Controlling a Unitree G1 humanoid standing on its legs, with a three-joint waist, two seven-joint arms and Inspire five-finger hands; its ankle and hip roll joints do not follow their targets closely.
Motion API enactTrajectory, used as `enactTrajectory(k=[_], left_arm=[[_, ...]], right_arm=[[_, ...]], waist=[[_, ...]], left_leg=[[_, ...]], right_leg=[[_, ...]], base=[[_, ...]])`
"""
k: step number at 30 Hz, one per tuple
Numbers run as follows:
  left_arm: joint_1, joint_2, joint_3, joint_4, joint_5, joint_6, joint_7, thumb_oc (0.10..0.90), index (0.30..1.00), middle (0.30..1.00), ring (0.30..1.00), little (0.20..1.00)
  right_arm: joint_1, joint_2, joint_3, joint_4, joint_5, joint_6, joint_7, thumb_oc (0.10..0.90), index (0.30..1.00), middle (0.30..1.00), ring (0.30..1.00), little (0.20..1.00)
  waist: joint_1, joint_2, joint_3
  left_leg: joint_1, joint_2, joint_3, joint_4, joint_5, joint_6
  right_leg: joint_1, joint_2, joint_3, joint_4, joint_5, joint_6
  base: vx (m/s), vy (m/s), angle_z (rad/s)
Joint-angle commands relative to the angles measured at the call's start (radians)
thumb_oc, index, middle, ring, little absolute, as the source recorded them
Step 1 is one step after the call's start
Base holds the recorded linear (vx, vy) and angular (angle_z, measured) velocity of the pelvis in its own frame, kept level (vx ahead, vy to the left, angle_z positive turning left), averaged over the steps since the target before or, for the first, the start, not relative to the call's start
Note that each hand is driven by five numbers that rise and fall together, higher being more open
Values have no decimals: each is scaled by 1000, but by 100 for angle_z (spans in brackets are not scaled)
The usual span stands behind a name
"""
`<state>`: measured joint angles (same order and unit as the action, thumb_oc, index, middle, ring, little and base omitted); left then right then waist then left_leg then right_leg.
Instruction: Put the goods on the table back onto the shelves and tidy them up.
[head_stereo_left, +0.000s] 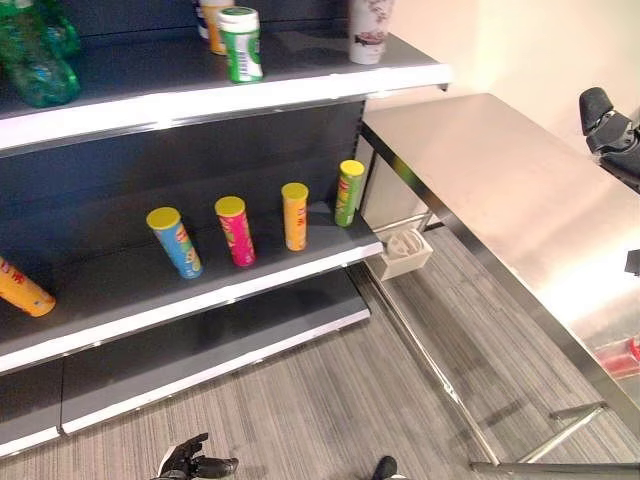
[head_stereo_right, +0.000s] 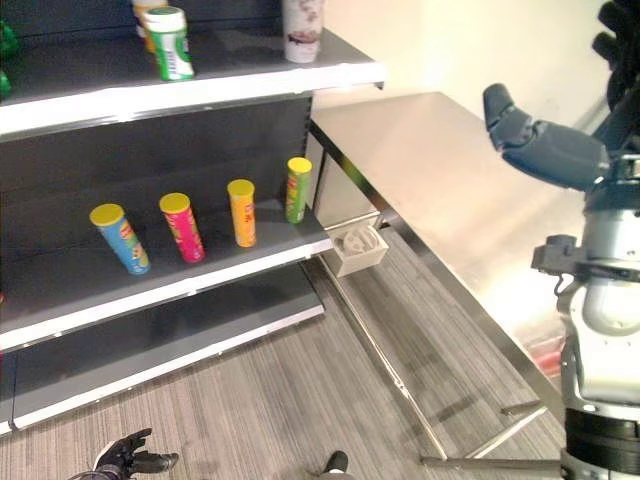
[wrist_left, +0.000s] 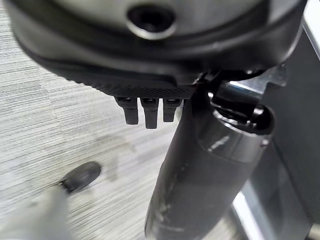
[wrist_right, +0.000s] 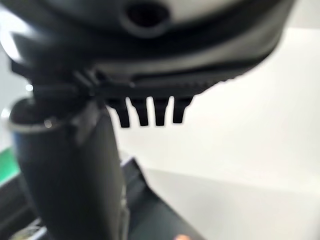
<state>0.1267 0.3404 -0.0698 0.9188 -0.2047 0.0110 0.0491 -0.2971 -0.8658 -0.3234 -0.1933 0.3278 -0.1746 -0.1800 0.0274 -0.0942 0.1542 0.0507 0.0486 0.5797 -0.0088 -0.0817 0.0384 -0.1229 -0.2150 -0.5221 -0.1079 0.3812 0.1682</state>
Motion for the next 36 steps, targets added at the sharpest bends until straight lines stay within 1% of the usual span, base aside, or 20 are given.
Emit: enactTrajectory(k=[1,2,3,4,6,10,15,16,17,18,21,23,26,27,28,29,30,31,33,36], left_arm=[[12,25,14,-25,-3,-44,-8,800,900,900,900,900],[31,19,29,-32,-24,-42,-3,800,900,900,900,900],[38,15,37,-40,-31,-41,-2,800,900,900,900,900],[44,8,49,-42,-34,-35,-4,800,900,900,900,900],[44,2,49,-37,-30,-35,-1,800,900,900,900,900],[36,-4,46,-34,-25,-31,-2,800,900,900,900,900],[28,-15,33,-35,-23,-27,-11,800,900,900,900,900],[27,-16,32,-34,-23,-27,-11,800,900,900,900,900],[27,-19,31,-35,-24,-27,-12,800,900,900,900,900],[25,-24,28,-36,-23,-25,-16,800,900,900,900,900],[36,-38,24,-43,-29,-25,-25,800,900,900,900,900],[40,-38,21,-52,-29,-24,-32,800,900,900,900,900],[50,-37,23,-68,-34,-23,-42,800,900,900,900,900],[50,-29,20,-96,-40,-24,-55,800,900,900,900,900],[48,-30,18,-100,-47,-23,-57,800,900,900,900,900],[41,-34,5,-111,-54,-25,-58,800,900,900,900,900],[30,-37,-1,-112,-64,-24,-55,800,900,900,900,900],[29,-38,0,-111,-64,-24,-55,800,900,900,900,900],[16,-34,-18,-114,-76,-23,-58,800,900,900,900,900],[12,-29,-11,-108,-70,-22,-66,800,900,900,900,900]], right_arm=[[-111,-88,-99,-46,1,-75,-40,800,900,900,900,900],[-133,-102,-70,-25,1,-61,-42,800,900,900,900,900],[-135,-105,-67,-18,-4,-58,-47,800,900,900,900,900],[-116,-113,-86,-18,-12,-49,-47,800,900,900,900,900],[-90,-123,-114,-28,-8,-51,-49,800,900,900,900,900],[-67,-148,-143,-20,18,-51,-48,800,900,900,900,900],[-15,-188,-201,-19,60,-68,-41,800,900,900,900,900],[-14,-191,-203,-17,62,-70,-40,800,900,900,900,900],[-8,-194,-210,-18,72,-74,-39,800,900,900,900,900],[9,-205,-226,-15,97,-82,-31,800,900,900,900,900],[28,-186,-219,0,203,-92,15,800,900,900,900,900],[36,-182,-213,8,231,-93,35,800,900,900,900,900],[57,-162,-196,28,287,-83,70,800,900,900,900,900],[71,-163,-160,64,318,-62,114,800,900,900,900,900],[66,-160,-151,75,328,-53,120,800,900,900,900,900],[53,-131,-120,89,341,-46,133,800,900,900,900,900],[35,-126,-96,116,327,-29,138,800,900,900,900,900],[32,-126,-94,117,326,-29,138,800,900,900,900,900],[1,-90,-45,132,335,-15,161,800,900,900,900,900],[-1,-74,-33,130,345,-4,178,800,900,900,900,900]], waist=[[9,16,-76],[35,-12,-96],[41,-23,-102],[34,-36,-106],[43,-48,-111],[35,-53,-107],[5,-37,-103],[7,-34,-103],[1,-31,-101],[-10,-18,-100],[-25,5,-94],[-23,9,-88],[-26,13,-69],[-14,16,-32],[-11,20,-21],[26,28,-5],[19,23,-11],[16,21,-12],[19,19,-27],[16,22,-39]], left_leg=[[71,81,14,-78,79,-79],[57,102,83,-78,107,-89],[50,111,98,-77,120,-95],[48,130,101,-74,132,-108],[61,144,129,-73,151,-124],[68,177,140,-71,181,-149],[74,250,150,-67,239,-196],[74,255,150,-67,243,-200],[75,266,151,-67,253,-206],[79,301,161,-65,281,-228],[103,350,184,-58,339,-263],[109,369,191,-43,356,-276],[102,416,194,41,361,-289],[56,486,174,203,398,-300],[37,492,140,239,406,-300],[-27,410,-1,229,349,-285],[-69,333,-90,143,275,-255],[-67,326,-88,135,276,-251],[-19,221,-185,16,185,-203],[19,188,-166,-34,190,-190]], right_leg=[[221,-200,-164,213,-65,94],[264,-203,-207,171,-10,94],[269,-193,-195,133,8,94],[263,-169,-160,86,-14,94],[266,-151,-172,53,-38,94],[273,-116,-160,34,-95,94],[273,-52,-155,27,-207,77],[273,-48,-155,27,-211,74],[271,-34,-150,25,-227,66],[266,-2,-137,22,-262,48],[260,45,-111,21,-304,20],[263,62,-100,21,-317,9],[271,88,-82,21,-342,-12],[286,111,-64,21,-378,-37],[291,118,-55,21,-385,-42],[295,109,-26,21,-394,-43],[289,91,-18,21,-381,-31],[288,87,-20,21,-379,-28],[265,62,8,21,-350,-10],[264,48,18,21,-334,0]], base=[[-118,-157,-125],[-156,-250,-63],[-170,-364,-48],[-49,-217,-178],[-18,-212,-116],[-2,-168,-32],[1,-179,1],[-13,-124,-14],[-13,-196,-31],[-12,-240,-16],[12,-193,-20],[15,-156,-37],[5,-184,-36],[6,-266,-80],[-11,-211,-95],[-10,37,-80],[-3,72,-40],[27,133,-21],[94,169,-44],[101,125,-67]])
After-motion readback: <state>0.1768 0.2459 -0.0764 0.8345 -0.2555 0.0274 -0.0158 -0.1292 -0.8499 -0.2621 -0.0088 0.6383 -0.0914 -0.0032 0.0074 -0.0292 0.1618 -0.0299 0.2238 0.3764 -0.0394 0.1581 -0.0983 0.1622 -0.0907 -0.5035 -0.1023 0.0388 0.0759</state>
